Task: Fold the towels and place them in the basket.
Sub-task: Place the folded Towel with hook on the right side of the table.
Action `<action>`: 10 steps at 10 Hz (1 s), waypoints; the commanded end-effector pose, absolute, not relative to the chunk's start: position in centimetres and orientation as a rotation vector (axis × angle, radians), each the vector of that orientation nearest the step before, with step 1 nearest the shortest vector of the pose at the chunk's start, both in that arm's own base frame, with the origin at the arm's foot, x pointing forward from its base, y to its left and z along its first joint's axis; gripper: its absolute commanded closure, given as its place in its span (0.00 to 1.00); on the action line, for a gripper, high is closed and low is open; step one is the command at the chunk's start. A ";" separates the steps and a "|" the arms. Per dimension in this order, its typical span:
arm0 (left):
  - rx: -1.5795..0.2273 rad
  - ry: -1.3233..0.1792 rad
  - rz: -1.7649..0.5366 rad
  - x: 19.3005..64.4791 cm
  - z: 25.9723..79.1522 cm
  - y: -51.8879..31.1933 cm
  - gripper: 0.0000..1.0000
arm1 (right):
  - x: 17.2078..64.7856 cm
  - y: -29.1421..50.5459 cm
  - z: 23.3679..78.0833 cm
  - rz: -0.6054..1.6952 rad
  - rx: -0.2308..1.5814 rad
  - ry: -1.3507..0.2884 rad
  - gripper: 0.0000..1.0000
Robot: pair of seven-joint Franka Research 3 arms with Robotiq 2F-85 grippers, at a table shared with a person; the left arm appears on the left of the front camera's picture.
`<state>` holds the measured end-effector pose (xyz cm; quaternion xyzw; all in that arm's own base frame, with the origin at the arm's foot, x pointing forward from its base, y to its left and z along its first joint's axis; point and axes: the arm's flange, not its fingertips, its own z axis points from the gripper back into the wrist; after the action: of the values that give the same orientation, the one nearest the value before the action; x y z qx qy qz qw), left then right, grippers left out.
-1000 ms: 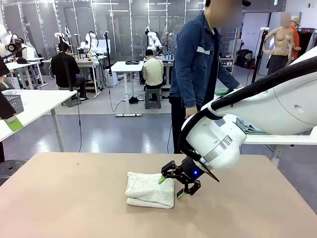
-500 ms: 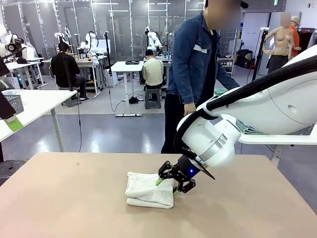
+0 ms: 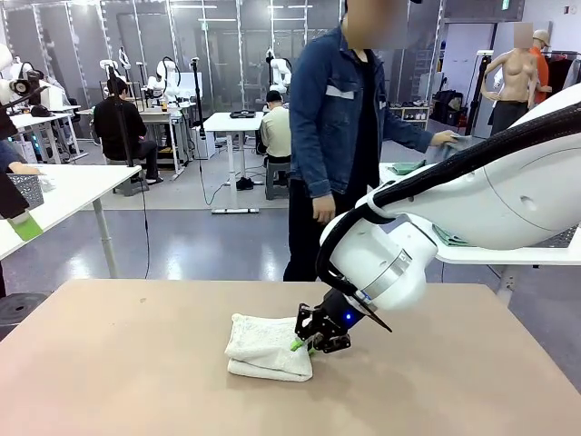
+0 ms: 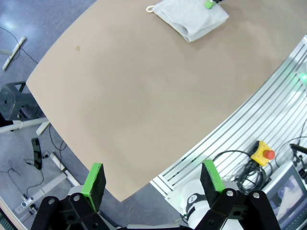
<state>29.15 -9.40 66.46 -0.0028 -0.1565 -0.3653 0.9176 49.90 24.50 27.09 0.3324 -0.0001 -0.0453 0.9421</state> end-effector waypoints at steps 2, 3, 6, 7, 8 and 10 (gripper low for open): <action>-0.001 -0.324 -0.763 29.1 66.4 -9.4 0.00 | 49.3 25.3 27.0 -0.121 0.651 -0.014 1.00; -0.001 -0.324 -0.763 29.1 66.4 -9.4 0.00 | 49.1 25.4 27.0 -0.127 0.647 -0.017 1.00; -0.001 -0.324 -0.763 29.1 66.4 -9.4 0.00 | 49.6 24.9 27.0 -0.100 0.664 -0.014 1.00; -0.001 -0.324 -0.763 29.1 66.4 -9.4 0.00 | 49.6 24.9 27.0 -0.100 0.664 -0.014 1.00; -0.001 -0.324 -0.763 29.1 66.4 -9.4 0.00 | 49.6 24.9 27.0 -0.100 0.664 -0.014 1.00; -0.001 -0.324 -0.763 29.1 66.4 -9.4 0.00 | 49.6 24.9 27.0 -0.100 0.664 -0.014 1.00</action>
<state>29.15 -9.40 66.46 -0.0028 -0.1565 -0.3653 0.9176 49.51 25.00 26.99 0.3255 -0.0062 -0.0540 0.9440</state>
